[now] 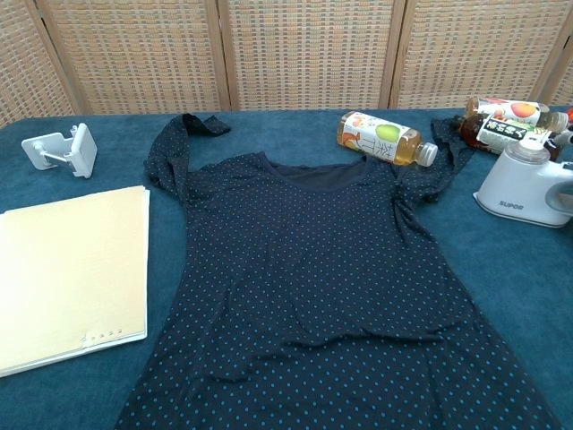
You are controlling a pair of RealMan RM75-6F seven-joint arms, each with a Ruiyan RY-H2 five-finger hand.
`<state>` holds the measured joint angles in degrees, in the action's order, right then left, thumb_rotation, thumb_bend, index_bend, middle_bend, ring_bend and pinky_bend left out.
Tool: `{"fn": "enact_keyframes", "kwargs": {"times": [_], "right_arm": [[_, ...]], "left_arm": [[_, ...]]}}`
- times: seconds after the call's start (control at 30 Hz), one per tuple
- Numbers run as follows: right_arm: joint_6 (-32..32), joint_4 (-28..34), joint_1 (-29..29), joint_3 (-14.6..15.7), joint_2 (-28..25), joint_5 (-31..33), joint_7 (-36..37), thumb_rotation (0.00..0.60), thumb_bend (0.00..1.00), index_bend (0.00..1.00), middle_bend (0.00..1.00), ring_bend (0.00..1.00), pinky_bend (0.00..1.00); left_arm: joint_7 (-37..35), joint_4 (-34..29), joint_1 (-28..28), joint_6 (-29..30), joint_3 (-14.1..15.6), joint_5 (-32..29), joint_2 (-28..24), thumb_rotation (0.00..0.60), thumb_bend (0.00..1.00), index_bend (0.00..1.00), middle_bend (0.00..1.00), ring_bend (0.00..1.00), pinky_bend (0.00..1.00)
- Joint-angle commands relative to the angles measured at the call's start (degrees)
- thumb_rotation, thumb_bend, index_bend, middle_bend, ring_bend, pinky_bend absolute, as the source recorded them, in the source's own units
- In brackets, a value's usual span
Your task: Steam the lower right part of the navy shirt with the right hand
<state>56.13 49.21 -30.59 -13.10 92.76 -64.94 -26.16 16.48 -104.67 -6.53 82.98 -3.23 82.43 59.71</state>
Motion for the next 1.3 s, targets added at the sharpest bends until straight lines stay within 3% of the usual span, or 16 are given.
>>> {"fn": "enact_keyframes", "kwargs": {"times": [0.03, 0.5, 1.1, 1.2, 1.3], "right_arm": [[0.6, -2.9, -0.6, 0.2, 2.1, 0.0, -0.8, 0.6, 0.5, 0.0, 0.0, 0.0, 0.0], [1.4, -16.4, -4.5, -0.2, 10.1, -2.1, 1.0, 0.6, 0.57, 0.0, 0.0, 0.0, 0.0], [-6.2, -28.8, -8.8, -1.7, 15.7, -1.4, 0.2, 0.6, 0.61, 0.01, 0.0, 0.0, 0.0], [-7.5, -30.2, -9.3, -2.4, 16.4, -0.7, -0.4, 0.6, 0.65, 0.06, 0.07, 0.02, 0.0], [-8.0, -30.9, -9.7, -2.6, 16.8, -0.8, -0.1, 0.6, 0.74, 0.17, 0.2, 0.15, 0.01]], "left_arm": [[-0.3, 0.0, 0.0, 0.0, 0.0, 0.1, 0.0, 0.6, 0.0, 0.0, 0.0, 0.0, 0.0], [-1.3, 0.3, 0.1, 0.5, 0.0, 0.1, -0.2, 0.6, 0.0, 0.0, 0.0, 0.0, 0.0], [-0.7, 0.5, -0.3, -0.3, -0.1, -1.1, 0.2, 0.6, 0.0, 0.0, 0.0, 0.0, 0.0], [-0.7, 0.6, -0.4, -0.4, -0.1, -1.3, 0.2, 0.6, 0.0, 0.0, 0.0, 0.0, 0.0], [-0.6, 0.6, -0.5, -0.5, -0.2, -1.4, 0.3, 0.6, 0.0, 0.0, 0.0, 0.0, 0.0]]}}
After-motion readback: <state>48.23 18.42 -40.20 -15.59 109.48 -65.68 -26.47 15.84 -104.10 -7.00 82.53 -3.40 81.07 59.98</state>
